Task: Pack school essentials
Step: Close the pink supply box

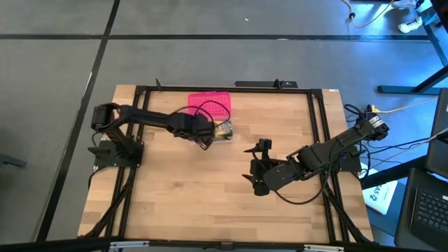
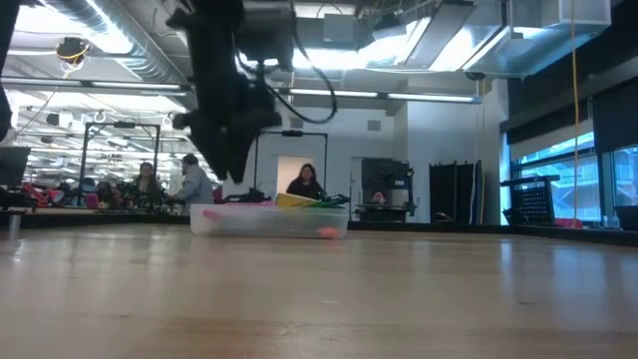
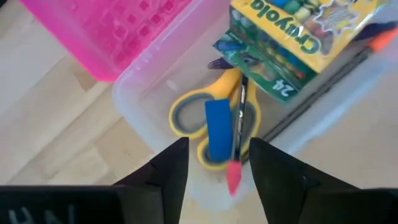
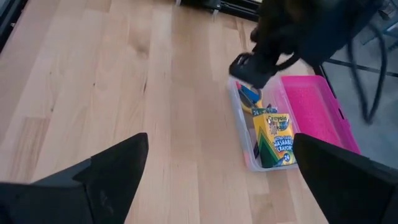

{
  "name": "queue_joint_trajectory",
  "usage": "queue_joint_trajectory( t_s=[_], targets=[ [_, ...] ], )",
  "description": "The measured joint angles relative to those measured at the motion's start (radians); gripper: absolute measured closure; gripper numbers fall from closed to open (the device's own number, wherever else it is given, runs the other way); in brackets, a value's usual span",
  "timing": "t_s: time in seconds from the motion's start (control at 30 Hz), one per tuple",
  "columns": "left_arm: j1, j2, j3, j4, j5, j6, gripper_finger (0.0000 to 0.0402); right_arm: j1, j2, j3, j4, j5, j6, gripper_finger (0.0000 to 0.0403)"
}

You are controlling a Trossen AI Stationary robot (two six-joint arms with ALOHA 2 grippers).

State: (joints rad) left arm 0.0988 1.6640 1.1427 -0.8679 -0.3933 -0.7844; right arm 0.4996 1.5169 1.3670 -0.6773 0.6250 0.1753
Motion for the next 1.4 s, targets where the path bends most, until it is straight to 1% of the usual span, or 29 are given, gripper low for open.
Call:
queue_joint_trajectory(
  t_s=[0.13, 0.2, 0.27, 0.37, 0.43, 0.5, 0.6, 0.73, 0.97, 1.03, 1.23, 1.4],
  targets=[
    [-0.001, -0.080, 0.001, -0.031, 0.018, -0.097, 0.0232, 0.000, 0.000, 0.000, 0.003, 0.000, 0.000, 0.0004],
    [-0.005, -0.107, 0.001, -0.086, 0.017, -0.160, 0.0223, 0.000, 0.000, 0.000, 0.004, 0.000, 0.000, 0.0004],
    [-0.007, -0.119, 0.001, -0.136, 0.024, -0.234, 0.0208, 0.000, 0.000, 0.000, 0.005, 0.000, 0.000, 0.0004],
    [-0.007, -0.124, 0.001, -0.215, 0.046, -0.316, 0.0174, 0.000, 0.000, 0.000, 0.008, 0.000, 0.000, 0.0004],
    [-0.004, -0.124, 0.000, -0.241, 0.050, -0.337, 0.0147, 0.000, 0.000, 0.000, 0.008, 0.000, 0.000, 0.0004],
    [-0.002, -0.117, 0.000, -0.242, 0.070, -0.315, 0.0124, 0.000, 0.000, 0.000, 0.008, 0.000, 0.000, 0.0004],
    [-0.001, -0.113, -0.001, -0.224, 0.103, -0.313, 0.0106, 0.000, 0.000, 0.000, 0.008, 0.000, 0.000, 0.0004],
    [0.021, -0.108, -0.001, -0.206, 0.107, -0.297, 0.0101, 0.000, 0.001, 0.000, 0.012, 0.000, 0.000, 0.0004],
    [0.112, -0.097, -0.002, -0.172, 0.110, -0.249, 0.0107, 0.000, 0.001, 0.000, 0.024, 0.000, 0.000, 0.0004],
    [0.130, -0.098, -0.021, -0.151, 0.115, -0.236, 0.0107, 0.000, 0.001, 0.000, 0.024, 0.000, 0.000, 0.0004],
    [0.171, -0.098, -0.103, -0.040, 0.179, -0.226, 0.0107, 0.000, 0.001, 0.000, 0.029, 0.000, 0.000, 0.0004],
    [0.198, -0.098, -0.149, 0.027, 0.184, -0.225, 0.0107, 0.000, 0.001, 0.000, 0.031, 0.002, -0.016, 0.0004]
  ],
)
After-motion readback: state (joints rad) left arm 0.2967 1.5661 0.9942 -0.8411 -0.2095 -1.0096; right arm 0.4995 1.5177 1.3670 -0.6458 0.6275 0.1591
